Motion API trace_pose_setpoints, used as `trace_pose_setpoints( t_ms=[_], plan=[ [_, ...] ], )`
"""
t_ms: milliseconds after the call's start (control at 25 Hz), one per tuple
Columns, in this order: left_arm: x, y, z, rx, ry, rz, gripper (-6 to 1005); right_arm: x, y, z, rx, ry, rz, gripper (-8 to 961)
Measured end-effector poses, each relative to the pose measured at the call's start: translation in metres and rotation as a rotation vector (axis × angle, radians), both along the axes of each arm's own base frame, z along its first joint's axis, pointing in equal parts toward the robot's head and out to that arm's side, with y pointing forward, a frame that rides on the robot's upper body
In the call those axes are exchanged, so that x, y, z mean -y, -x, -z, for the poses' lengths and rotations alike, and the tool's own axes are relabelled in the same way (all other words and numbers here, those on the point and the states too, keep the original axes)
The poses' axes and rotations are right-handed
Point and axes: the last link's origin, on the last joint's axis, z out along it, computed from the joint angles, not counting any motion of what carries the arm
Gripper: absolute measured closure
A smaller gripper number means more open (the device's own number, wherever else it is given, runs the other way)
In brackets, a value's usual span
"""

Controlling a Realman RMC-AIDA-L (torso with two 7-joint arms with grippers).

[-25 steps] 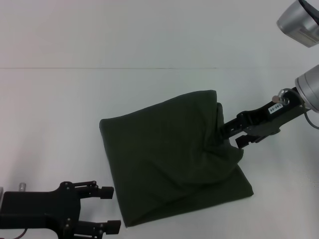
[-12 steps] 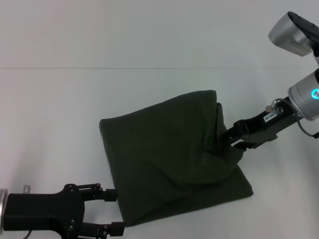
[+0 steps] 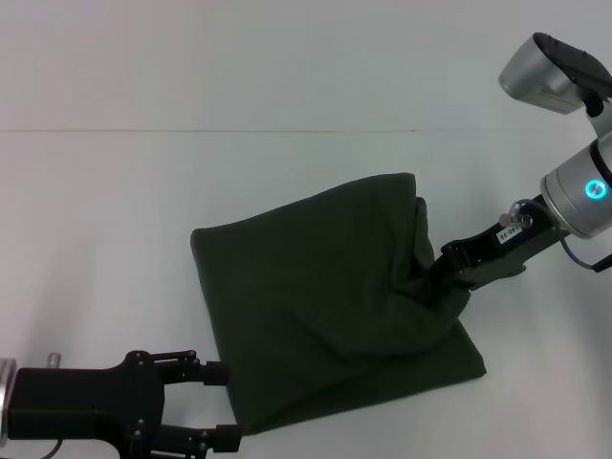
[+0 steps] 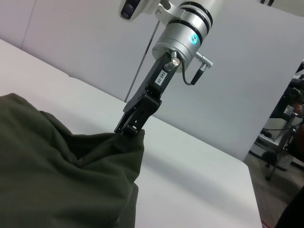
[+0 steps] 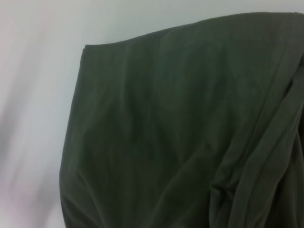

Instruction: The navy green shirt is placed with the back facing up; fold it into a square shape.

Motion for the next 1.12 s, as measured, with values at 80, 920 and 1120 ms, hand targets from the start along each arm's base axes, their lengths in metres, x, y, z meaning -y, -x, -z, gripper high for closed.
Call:
trace_pose_setpoints(
  t_ms=[80,920,1120],
  plan=[
    [0.0,0.0,0.0,0.0,0.002,0.001,138,0.0,-0.001,0.0,0.004,0.0,-0.003,473],
    [-0.001,0.0,0.0,0.001,-0.001,-0.001,138,0.014,-0.04,-0.029,-0.144,-0.076,0.106,921],
    [-0.001,0.0,-0.001,0.0,-0.004,-0.004,137,0.023,-0.056,-0.033,-0.232,-0.113,0.14,920]
  ],
)
